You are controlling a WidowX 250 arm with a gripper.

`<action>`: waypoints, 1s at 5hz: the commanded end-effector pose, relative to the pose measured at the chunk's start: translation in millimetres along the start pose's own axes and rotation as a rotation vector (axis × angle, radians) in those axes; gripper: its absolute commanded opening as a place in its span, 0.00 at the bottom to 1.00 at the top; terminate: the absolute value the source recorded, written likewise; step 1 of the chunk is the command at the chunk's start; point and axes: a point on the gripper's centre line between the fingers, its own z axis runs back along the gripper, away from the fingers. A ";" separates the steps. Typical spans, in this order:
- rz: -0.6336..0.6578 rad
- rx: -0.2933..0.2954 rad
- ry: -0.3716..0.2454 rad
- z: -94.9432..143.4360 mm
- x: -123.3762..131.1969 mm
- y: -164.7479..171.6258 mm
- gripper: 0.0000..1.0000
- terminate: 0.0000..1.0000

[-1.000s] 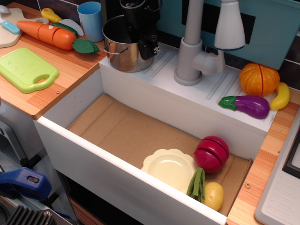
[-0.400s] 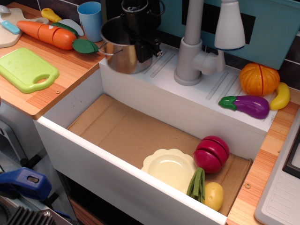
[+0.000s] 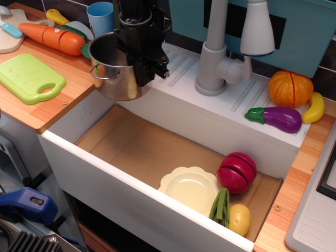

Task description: Put pot or pan in sink

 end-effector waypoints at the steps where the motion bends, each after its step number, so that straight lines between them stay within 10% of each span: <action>1: 0.052 0.020 -0.069 10.5 -10.7 -3.3 0.00 0.00; 5: 0.164 -0.024 -0.129 -48.3 -19.1 -36.2 0.00 0.00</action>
